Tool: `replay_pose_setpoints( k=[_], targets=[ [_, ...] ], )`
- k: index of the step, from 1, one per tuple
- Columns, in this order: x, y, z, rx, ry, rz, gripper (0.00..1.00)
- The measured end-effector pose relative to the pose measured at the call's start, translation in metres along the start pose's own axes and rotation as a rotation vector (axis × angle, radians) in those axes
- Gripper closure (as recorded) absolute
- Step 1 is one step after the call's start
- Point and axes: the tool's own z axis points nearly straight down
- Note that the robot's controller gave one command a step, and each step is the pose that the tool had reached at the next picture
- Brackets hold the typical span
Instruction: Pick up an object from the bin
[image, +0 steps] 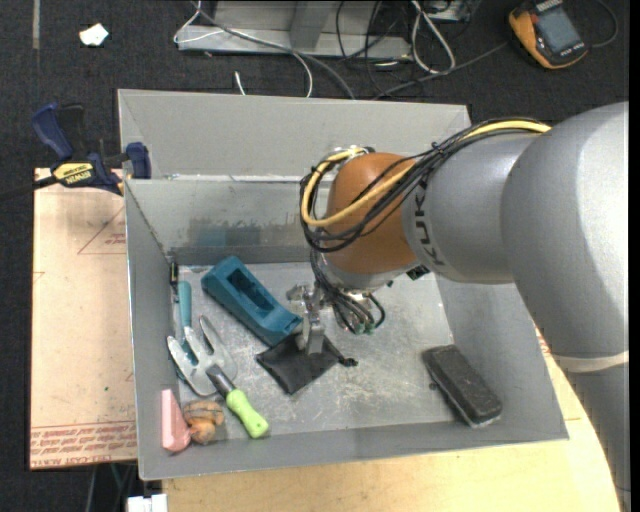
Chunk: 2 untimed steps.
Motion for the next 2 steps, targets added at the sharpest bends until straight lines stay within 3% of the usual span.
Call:
replay_pose_setpoints(
  k=[1,2],
  targets=[
    [-0.004,-0.003,-0.068,0.0,0.004,0.002,1.0],
    [0.013,-0.003,-0.143,-0.001,0.009,-0.157,1.0]
  ],
)
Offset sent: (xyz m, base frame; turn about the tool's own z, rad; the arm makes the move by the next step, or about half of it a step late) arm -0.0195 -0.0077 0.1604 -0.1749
